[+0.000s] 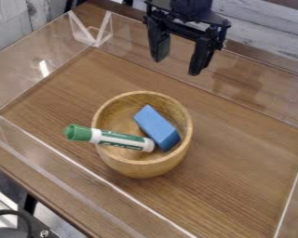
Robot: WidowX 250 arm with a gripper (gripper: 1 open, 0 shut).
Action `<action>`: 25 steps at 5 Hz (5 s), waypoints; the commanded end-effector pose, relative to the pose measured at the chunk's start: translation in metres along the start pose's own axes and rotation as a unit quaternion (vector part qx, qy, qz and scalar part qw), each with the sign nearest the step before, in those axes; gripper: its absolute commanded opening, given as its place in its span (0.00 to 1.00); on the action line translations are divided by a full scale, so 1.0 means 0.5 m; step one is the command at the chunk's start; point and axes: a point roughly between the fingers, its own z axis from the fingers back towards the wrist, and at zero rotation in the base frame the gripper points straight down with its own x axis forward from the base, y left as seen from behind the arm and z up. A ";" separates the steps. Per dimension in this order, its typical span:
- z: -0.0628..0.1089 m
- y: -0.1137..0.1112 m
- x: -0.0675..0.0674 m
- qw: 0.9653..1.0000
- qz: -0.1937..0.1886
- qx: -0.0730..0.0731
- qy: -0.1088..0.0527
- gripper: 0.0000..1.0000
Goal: Remove the blue block from inside the brown bowl and put it on the table
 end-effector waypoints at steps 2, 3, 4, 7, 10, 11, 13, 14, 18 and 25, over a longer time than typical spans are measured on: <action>-0.019 0.001 -0.037 0.994 0.105 -0.009 -0.003 1.00; -0.024 0.007 -0.061 0.986 0.163 -0.017 -0.013 1.00; -0.031 0.020 -0.088 0.964 0.264 -0.032 -0.026 1.00; -0.072 0.047 -0.109 0.870 0.486 -0.075 -0.037 1.00; -0.118 0.044 -0.117 0.844 0.529 -0.084 -0.031 1.00; -0.131 0.043 -0.119 0.842 0.532 -0.084 -0.030 1.00; -0.150 0.038 -0.128 0.842 0.533 -0.079 -0.030 1.00; -0.151 0.038 -0.127 0.843 0.531 -0.080 -0.031 1.00; -0.145 0.040 -0.110 0.848 0.522 -0.086 -0.031 1.00; -0.187 0.020 -0.092 0.853 0.512 -0.091 -0.042 1.00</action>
